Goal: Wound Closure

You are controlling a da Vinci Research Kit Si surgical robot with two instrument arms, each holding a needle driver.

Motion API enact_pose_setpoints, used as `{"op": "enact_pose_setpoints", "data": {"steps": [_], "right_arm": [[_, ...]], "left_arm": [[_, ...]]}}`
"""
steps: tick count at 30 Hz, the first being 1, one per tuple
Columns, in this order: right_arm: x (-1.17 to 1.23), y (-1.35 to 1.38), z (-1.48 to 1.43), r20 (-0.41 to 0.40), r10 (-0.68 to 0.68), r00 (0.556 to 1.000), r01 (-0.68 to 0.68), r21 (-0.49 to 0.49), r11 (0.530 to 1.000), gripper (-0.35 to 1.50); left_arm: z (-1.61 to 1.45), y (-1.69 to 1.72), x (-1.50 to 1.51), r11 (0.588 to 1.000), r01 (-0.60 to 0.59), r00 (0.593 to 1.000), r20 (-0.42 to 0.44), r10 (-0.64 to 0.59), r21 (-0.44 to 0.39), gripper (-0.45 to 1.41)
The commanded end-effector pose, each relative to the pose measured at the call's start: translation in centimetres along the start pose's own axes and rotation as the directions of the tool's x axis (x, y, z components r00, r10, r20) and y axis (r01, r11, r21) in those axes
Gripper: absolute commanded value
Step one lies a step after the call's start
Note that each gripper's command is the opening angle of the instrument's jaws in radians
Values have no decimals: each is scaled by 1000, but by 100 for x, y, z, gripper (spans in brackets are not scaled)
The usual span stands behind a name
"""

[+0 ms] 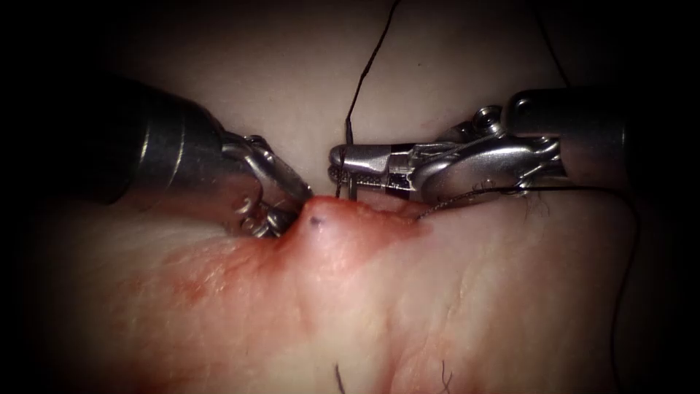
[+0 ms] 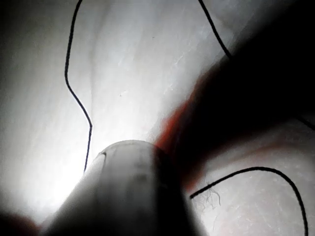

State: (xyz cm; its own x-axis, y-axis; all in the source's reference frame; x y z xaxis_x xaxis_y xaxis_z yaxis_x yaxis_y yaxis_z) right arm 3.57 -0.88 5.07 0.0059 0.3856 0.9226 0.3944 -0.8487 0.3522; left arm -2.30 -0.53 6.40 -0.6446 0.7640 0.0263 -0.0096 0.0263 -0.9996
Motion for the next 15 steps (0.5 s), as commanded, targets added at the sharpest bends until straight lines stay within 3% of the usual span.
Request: {"op": "enact_pose_setpoints", "data": {"steps": [1, 15], "right_arm": [[2, -2, 10, 5, 12, 1000, -12, 11, 1000, -35], [-4, -3, 12, 6, 47, 999, -47, 14, 999, -35]], "left_arm": [[3, -5, 4, 1000, -1, 1000, 0, 1, 0, -45], [3, -5, 4, 1000, -1, 1000, 1, 1, 0, -45]]}}
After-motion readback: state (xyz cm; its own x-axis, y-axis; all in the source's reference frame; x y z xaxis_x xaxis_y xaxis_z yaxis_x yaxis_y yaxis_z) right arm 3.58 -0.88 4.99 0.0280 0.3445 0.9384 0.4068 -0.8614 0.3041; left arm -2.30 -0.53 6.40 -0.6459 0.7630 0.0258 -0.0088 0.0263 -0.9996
